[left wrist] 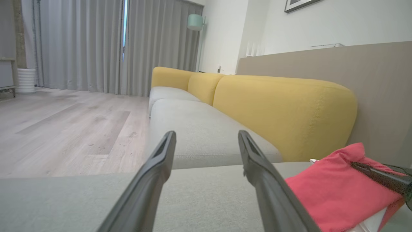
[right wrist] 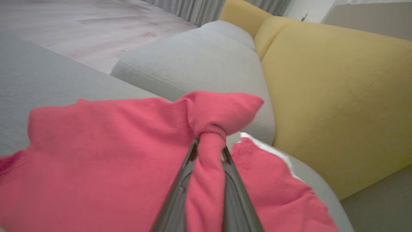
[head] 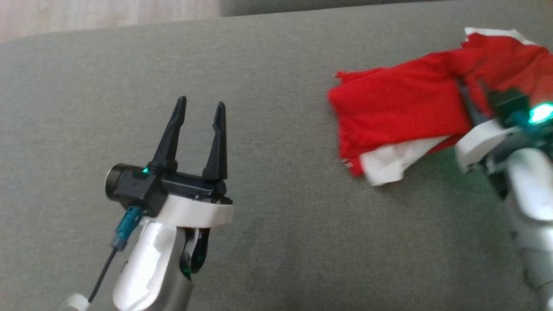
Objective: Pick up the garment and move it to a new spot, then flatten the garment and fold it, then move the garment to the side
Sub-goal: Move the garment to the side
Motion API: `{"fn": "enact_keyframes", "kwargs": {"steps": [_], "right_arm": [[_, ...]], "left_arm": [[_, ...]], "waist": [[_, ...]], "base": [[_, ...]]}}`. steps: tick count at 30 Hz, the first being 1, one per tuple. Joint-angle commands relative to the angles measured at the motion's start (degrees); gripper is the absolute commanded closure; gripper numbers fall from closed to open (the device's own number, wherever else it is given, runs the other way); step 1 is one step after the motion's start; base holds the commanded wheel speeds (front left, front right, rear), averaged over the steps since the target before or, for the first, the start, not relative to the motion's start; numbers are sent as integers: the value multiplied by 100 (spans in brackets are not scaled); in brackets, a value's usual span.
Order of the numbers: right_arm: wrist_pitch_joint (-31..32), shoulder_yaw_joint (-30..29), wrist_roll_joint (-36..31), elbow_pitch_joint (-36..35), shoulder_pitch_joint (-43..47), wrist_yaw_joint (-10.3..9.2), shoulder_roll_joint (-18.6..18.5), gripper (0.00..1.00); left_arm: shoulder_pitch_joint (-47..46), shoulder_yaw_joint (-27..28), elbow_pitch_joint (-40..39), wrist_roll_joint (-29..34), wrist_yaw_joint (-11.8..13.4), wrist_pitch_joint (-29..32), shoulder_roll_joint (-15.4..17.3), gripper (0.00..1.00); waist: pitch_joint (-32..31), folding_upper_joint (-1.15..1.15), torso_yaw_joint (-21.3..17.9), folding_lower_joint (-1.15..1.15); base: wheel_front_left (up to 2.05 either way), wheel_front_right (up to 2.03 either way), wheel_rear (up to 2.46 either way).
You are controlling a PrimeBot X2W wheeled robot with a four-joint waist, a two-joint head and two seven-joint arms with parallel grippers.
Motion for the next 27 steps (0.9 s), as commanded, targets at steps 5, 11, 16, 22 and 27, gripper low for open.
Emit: {"fn": "enact_keyframes", "kwargs": {"steps": [5, 11, 16, 22, 27], "right_arm": [[323, 91, 408, -321, -527, 37, -778, 100], [642, -62, 660, -178, -825, 37, -1531, 100], [747, -302, 686, 74, -950, 37, -1879, 100], [793, -745, 470, 452, -1119, 37, -2016, 100], [754, -1145, 262, 647, -1152, 37, -1916, 0]], "left_arm": [[-287, 54, -273, -1, 55, -29, 29, 0], [-368, 65, -267, 54, -17, -29, 29, 0], [-424, 72, -245, 87, -80, -29, 29, 0], [-455, 151, -199, 147, -153, -29, 29, 0], [-462, 174, -174, 155, -188, -29, 29, 0]], "waist": [[270, 0, -262, 0], [544, 0, -298, 0], [756, 0, -232, 0], [955, 0, -119, 0], [986, 0, -75, 0]], "base": [[0, 0, 0], [0, 0, 0], [0, 0, 0], [0, 0, 0], [0, 0, 0]]}}
